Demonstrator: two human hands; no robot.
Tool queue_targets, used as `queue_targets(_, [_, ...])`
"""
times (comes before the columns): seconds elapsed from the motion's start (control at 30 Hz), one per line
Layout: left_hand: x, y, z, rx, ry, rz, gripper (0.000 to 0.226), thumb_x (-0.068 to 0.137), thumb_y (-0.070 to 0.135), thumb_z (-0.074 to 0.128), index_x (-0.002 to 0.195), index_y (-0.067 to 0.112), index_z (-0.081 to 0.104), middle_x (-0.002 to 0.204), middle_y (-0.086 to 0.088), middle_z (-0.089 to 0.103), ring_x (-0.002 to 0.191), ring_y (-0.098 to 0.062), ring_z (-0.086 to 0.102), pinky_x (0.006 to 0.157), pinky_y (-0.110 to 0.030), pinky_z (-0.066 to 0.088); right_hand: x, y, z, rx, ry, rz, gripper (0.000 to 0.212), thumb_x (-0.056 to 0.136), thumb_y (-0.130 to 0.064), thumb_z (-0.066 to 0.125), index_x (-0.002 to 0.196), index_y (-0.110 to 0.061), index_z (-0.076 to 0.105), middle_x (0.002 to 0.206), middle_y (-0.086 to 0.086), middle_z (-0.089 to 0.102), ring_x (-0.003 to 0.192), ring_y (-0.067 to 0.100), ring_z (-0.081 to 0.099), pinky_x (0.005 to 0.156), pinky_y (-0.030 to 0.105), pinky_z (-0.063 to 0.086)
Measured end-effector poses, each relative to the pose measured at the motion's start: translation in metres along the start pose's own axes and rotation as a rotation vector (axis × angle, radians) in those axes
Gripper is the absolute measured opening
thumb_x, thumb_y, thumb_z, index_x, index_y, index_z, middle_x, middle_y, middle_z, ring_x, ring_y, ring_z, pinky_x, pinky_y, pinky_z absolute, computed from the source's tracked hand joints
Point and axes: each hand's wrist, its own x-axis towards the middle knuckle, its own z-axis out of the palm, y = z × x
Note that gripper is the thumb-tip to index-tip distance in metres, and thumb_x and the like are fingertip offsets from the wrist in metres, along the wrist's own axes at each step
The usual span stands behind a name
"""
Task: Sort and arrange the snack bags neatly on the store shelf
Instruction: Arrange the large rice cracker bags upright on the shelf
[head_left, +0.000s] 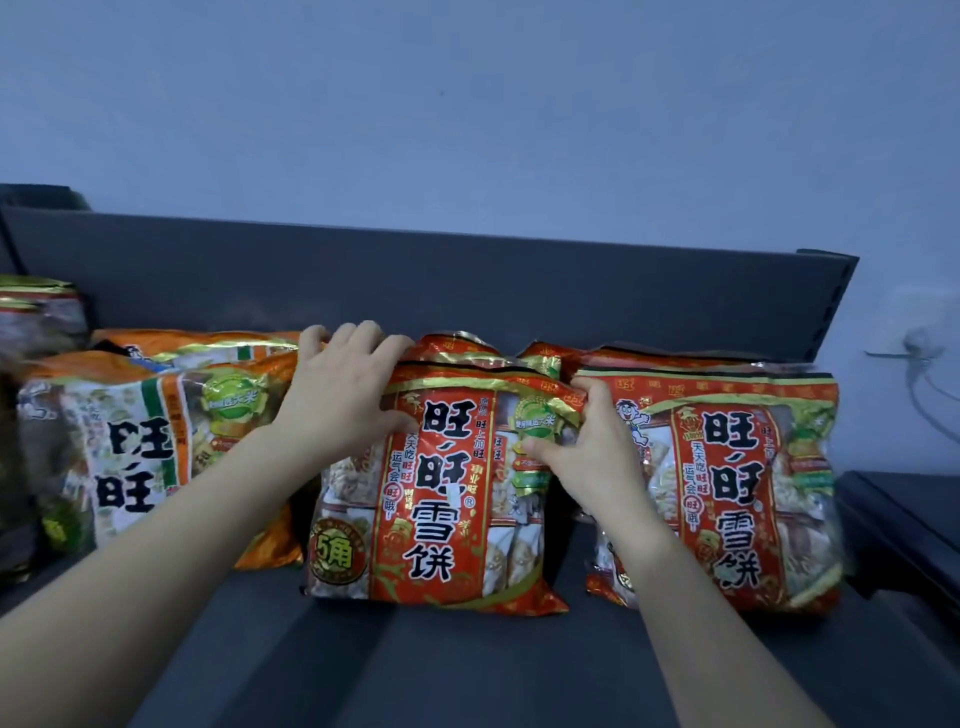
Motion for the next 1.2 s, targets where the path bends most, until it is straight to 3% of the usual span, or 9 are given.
queue_targets(0.17, [-0.029, 0.01, 0.011, -0.067, 0.12, 0.107, 0.109, 0.054, 0.077, 0.069, 0.143, 0.024, 0.036, 0.15, -0.008, 0.029, 0.14, -0.027, 0.02, 0.11, -0.05, 0.01, 0.006, -0.003, 0.0, -0.03, 0.207, -0.097, 0.023, 0.087, -0.017, 0.071, 0.096, -0.024, 0.051, 0.081, -0.011, 0.06, 0.067, 0.003, 0.056, 0.051, 0.014, 0.034])
queue_targets(0.3, [-0.059, 0.022, 0.031, -0.001, 0.026, 0.134, 0.133, 0.042, 0.082, 0.069, 0.151, 0.024, 0.02, 0.16, -0.016, 0.003, 0.148, -0.032, -0.001, 0.113, -0.059, 0.004, 0.004, 0.006, 0.005, 0.031, 0.405, -0.105, 0.022, 0.088, -0.019, 0.07, 0.08, -0.02, 0.049, 0.071, -0.006, 0.059, 0.057, 0.003, 0.048, 0.047, 0.011, 0.03])
queue_targets(0.4, [-0.076, 0.027, 0.05, -0.119, -0.016, -0.048, 0.137, 0.045, 0.073, 0.078, 0.153, 0.027, 0.007, 0.161, -0.013, -0.01, 0.148, -0.031, -0.009, 0.112, -0.065, 0.01, -0.004, 0.023, 0.009, 0.076, 0.294, -0.05, 0.021, 0.088, -0.022, 0.07, 0.09, -0.017, 0.049, 0.08, 0.0, 0.062, 0.064, 0.014, 0.059, 0.053, 0.017, 0.035])
queue_targets(0.5, [-0.089, 0.032, 0.059, -0.379, 0.017, -0.253, 0.139, 0.052, 0.066, 0.08, 0.151, 0.031, -0.012, 0.157, 0.001, -0.027, 0.147, -0.023, -0.016, 0.116, -0.052, 0.009, -0.02, 0.026, 0.01, 0.173, 0.207, -0.007, 0.056, 0.085, -0.026, 0.073, 0.132, -0.019, 0.044, 0.125, 0.0, 0.057, 0.101, 0.013, 0.064, 0.069, 0.011, 0.045])
queue_targets(0.57, [-0.095, 0.032, 0.065, -0.667, -0.001, -0.372, 0.145, 0.055, 0.052, 0.086, 0.146, 0.035, -0.026, 0.156, 0.01, -0.024, 0.148, -0.019, -0.007, 0.116, -0.044, 0.019, -0.036, 0.026, 0.011, 0.092, 0.233, -0.025, 0.084, 0.08, -0.035, 0.076, 0.148, -0.02, 0.028, 0.142, -0.001, 0.043, 0.124, 0.015, 0.05, 0.096, 0.025, 0.047])
queue_targets(0.73, [-0.105, 0.03, 0.082, -1.058, -0.111, -0.507, 0.15, 0.045, 0.045, 0.087, 0.143, 0.044, -0.026, 0.155, 0.006, 0.027, 0.135, -0.015, 0.04, 0.106, -0.047, 0.042, -0.065, 0.039, 0.026, -0.106, -0.081, 0.094, 0.119, 0.068, -0.054, 0.08, 0.154, -0.021, 0.005, 0.155, 0.002, 0.029, 0.136, 0.023, 0.041, 0.105, 0.04, 0.04])
queue_targets(0.93, [-0.103, 0.029, 0.092, -1.023, -0.055, -0.482, 0.133, 0.048, 0.052, 0.086, 0.149, 0.039, 0.001, 0.145, 0.004, 0.038, 0.13, -0.012, 0.042, 0.106, -0.049, 0.041, -0.065, 0.052, 0.045, -0.252, -0.075, -0.017, 0.106, 0.082, -0.035, 0.075, 0.154, -0.025, -0.002, 0.148, 0.001, 0.04, 0.131, 0.021, 0.046, 0.099, 0.033, 0.044])
queue_targets(1.07, [-0.104, 0.028, 0.092, -0.914, -0.104, -0.511, 0.139, 0.051, 0.048, 0.088, 0.151, 0.032, -0.006, 0.151, -0.006, 0.026, 0.139, -0.025, 0.03, 0.11, -0.053, 0.032, -0.064, 0.059, 0.033, -0.282, -0.101, -0.045, 0.096, 0.085, -0.045, 0.069, 0.154, -0.025, 0.005, 0.147, -0.001, 0.042, 0.128, 0.019, 0.049, 0.099, 0.033, 0.046])
queue_targets(1.2, [-0.105, 0.057, 0.061, -0.525, 0.253, -0.368, 0.126, 0.061, 0.035, 0.089, 0.152, 0.019, 0.003, 0.155, -0.015, 0.008, 0.143, -0.033, 0.01, 0.112, -0.053, 0.013, -0.059, 0.06, 0.003, -0.2, 0.11, -0.101, 0.078, 0.084, -0.043, 0.071, 0.148, -0.023, 0.033, 0.14, -0.004, 0.05, 0.126, 0.017, 0.05, 0.103, 0.042, 0.046])
